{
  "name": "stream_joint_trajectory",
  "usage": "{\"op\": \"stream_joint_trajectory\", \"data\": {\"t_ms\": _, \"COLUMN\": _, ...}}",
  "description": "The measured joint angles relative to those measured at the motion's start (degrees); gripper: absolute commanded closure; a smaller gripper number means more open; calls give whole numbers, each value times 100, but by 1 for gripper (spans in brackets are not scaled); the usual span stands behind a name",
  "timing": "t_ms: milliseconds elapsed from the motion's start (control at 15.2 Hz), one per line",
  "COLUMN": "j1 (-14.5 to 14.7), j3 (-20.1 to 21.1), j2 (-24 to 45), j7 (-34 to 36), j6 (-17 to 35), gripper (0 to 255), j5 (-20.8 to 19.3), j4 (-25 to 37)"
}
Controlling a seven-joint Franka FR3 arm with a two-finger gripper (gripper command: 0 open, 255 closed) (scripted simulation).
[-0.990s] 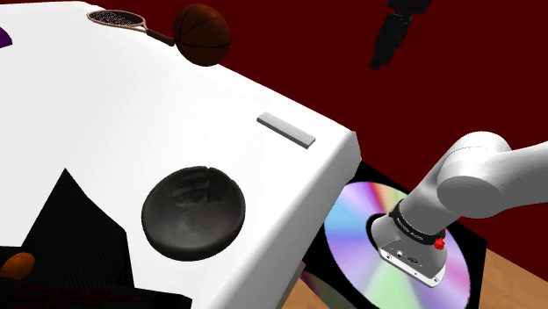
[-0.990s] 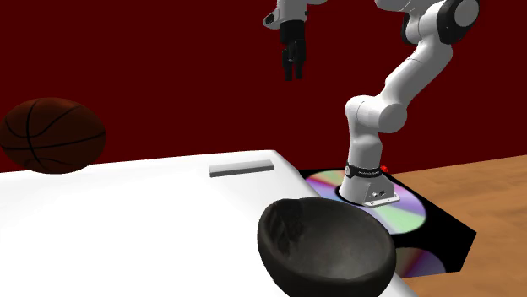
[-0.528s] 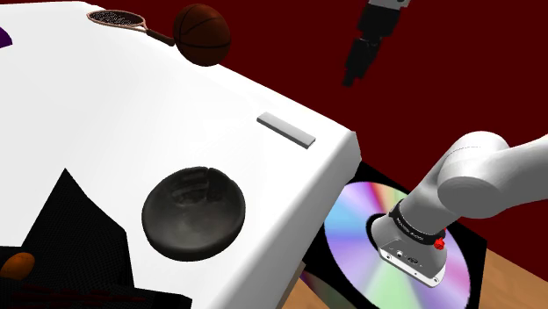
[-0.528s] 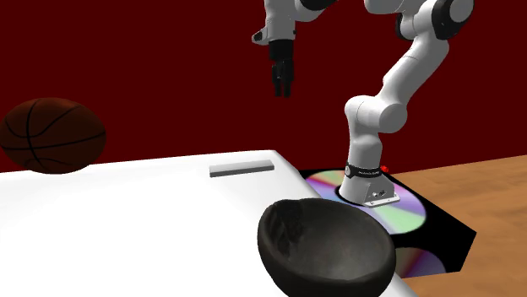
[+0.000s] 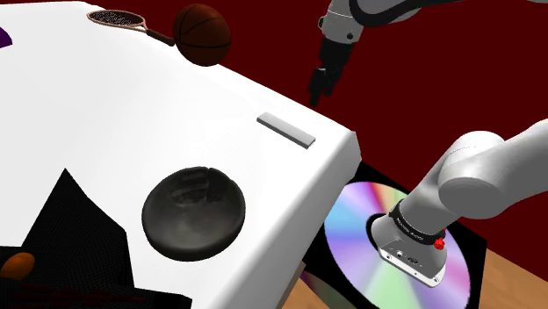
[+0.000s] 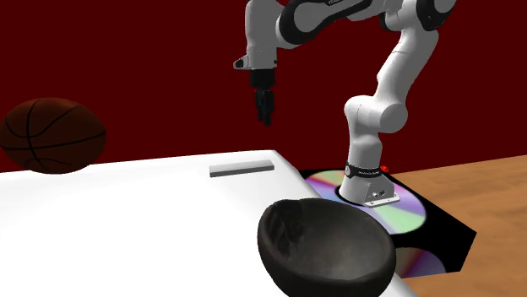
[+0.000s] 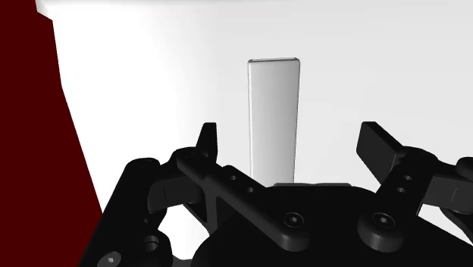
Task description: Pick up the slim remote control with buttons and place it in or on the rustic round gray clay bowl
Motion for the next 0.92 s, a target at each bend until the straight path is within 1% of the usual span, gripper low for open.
{"op": "stream_joint_trajectory", "data": {"t_ms": 396, "j1": 38, "j3": 200, "j2": 1207, "j7": 182, "j6": 1189, "gripper": 0, "j5": -120, "j4": 81}}
{"op": "stream_joint_trajectory", "data": {"t_ms": 594, "j1": 70, "j3": 313, "j2": 1793, "j7": 345, "j6": 1655, "gripper": 0, "j5": -220, "j4": 230}}
{"op": "stream_joint_trajectory", "data": {"t_ms": 924, "j1": 53, "j3": 316, "j2": 2174, "j7": 364, "j6": 2144, "gripper": 0, "j5": -283, "j4": 132}}
